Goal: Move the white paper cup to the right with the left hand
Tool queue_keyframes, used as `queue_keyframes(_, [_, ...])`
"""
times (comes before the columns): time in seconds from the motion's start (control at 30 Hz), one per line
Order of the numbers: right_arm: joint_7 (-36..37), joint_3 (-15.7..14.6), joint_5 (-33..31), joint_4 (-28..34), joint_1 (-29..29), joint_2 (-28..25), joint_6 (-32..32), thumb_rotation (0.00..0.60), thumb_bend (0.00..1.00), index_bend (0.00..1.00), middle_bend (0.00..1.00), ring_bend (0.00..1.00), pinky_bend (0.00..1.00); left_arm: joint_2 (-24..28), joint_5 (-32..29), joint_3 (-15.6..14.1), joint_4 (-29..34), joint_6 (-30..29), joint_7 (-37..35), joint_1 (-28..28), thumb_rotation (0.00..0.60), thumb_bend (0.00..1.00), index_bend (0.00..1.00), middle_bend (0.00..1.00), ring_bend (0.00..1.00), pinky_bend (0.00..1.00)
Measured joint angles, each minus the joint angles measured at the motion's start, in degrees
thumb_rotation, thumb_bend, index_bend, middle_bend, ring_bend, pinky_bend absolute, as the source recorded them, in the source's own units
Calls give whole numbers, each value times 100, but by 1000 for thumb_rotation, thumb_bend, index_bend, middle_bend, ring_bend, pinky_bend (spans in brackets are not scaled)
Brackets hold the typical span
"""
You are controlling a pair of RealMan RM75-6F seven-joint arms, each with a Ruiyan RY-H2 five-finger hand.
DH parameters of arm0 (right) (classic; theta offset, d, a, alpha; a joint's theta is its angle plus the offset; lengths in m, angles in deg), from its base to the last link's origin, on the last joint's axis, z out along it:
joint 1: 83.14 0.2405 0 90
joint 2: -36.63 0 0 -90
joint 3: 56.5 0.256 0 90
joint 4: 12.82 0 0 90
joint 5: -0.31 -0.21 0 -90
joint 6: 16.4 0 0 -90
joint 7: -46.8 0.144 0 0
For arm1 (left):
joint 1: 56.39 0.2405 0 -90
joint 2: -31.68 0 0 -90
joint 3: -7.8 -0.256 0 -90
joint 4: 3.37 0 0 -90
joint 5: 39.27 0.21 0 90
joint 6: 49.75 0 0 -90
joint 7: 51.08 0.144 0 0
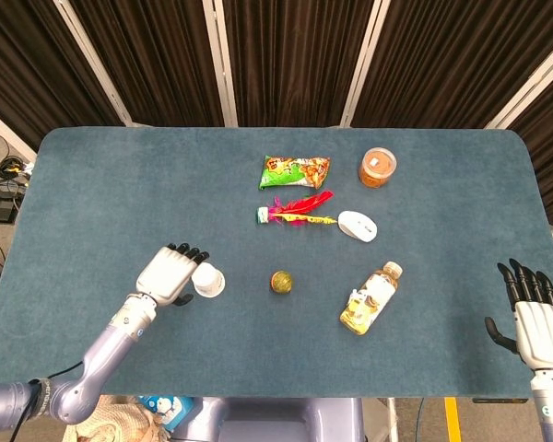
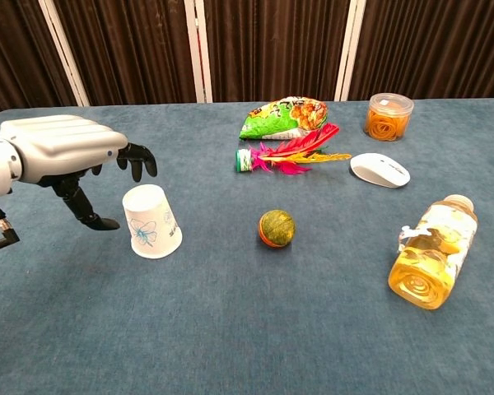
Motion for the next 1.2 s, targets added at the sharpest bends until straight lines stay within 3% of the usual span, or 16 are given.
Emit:
queue_keyframes(0.3, [29, 3, -18, 13, 0, -9, 12, 600, 347, 0, 0, 0, 27, -361, 109, -49, -376, -20, -244, -182, 600, 259, 254, 310, 243, 370])
queue_keyframes(0.47, [49, 4, -25, 13, -6, -17, 9, 600, 348, 0, 0, 0, 27, -452, 114, -120, -377, -57, -223, -257, 600, 325, 352, 451, 366, 452])
queue_keyframes(0.57, [43, 13, -31, 10, -12, -10, -10, 600, 348, 0, 0, 0, 27, -450, 113, -151, -331, -92, -221, -272, 600, 334, 381, 485, 403, 481])
queue_keyframes(0.9, [11, 22, -71, 28, -15, 0, -6, 600, 348, 0, 0, 0, 27, -248, 234, -173, -143, -222, -369, -293, 600, 334, 376, 474, 404, 474])
queue_keyframes(1.2, [25, 33, -111, 50, -11, -13, 18, 600, 347, 0, 0, 0, 27, -350, 537, 182, -28, -301, -618, -541, 600, 334, 369, 462, 395, 470])
